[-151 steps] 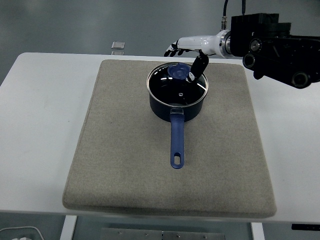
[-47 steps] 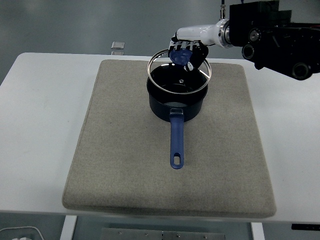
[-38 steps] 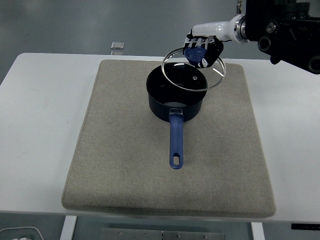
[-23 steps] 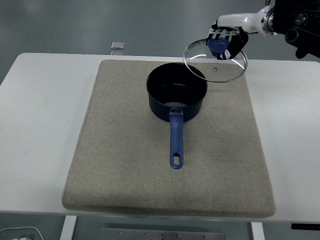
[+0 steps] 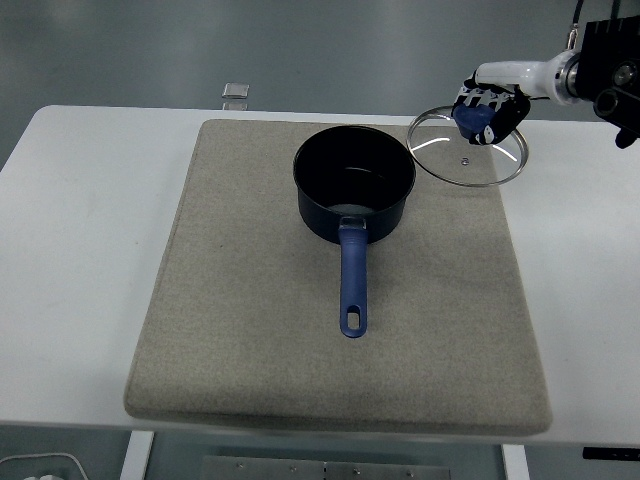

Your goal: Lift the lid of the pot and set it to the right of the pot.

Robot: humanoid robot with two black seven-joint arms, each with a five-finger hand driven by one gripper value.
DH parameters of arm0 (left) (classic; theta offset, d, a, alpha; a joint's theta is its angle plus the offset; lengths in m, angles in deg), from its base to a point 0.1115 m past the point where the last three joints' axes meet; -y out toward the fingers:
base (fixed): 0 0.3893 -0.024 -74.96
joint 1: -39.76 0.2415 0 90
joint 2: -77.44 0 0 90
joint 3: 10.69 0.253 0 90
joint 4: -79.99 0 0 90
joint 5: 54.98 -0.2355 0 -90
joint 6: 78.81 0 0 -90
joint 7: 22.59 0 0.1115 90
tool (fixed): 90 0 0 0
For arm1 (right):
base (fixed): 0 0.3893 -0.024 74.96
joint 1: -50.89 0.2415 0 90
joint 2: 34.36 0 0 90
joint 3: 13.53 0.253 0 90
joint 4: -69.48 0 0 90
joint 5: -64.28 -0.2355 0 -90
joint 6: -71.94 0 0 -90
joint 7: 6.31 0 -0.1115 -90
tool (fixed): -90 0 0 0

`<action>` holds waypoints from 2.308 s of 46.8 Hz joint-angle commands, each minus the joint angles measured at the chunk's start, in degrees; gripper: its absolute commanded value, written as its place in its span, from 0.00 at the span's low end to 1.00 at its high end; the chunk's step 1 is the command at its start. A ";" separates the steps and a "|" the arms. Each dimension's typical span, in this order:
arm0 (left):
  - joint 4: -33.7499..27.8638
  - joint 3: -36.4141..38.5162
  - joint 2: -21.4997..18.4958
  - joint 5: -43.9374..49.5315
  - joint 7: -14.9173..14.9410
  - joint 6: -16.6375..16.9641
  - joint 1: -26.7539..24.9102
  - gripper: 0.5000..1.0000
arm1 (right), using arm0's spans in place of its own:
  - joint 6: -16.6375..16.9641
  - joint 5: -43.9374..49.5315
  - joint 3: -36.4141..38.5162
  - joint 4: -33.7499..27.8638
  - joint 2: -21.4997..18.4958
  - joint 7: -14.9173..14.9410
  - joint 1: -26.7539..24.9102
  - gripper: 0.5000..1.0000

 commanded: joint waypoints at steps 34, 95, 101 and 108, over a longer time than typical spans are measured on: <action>-0.03 0.00 0.00 -0.07 0.00 0.01 0.01 1.00 | -3.79 0.54 -0.09 -4.00 -3.93 0.11 -7.36 0.16; -0.03 0.00 0.00 0.02 0.00 0.01 0.01 1.00 | -1.68 -32.94 18.36 -3.91 -3.49 3.28 -13.25 0.84; -0.03 0.00 0.00 0.02 0.00 0.01 0.01 1.00 | -1.77 -35.76 22.93 -3.91 -3.93 3.28 -15.44 0.83; 0.14 0.00 0.00 0.02 0.00 0.01 0.01 1.00 | -1.51 -37.87 28.73 -3.91 -4.28 3.36 -18.69 0.84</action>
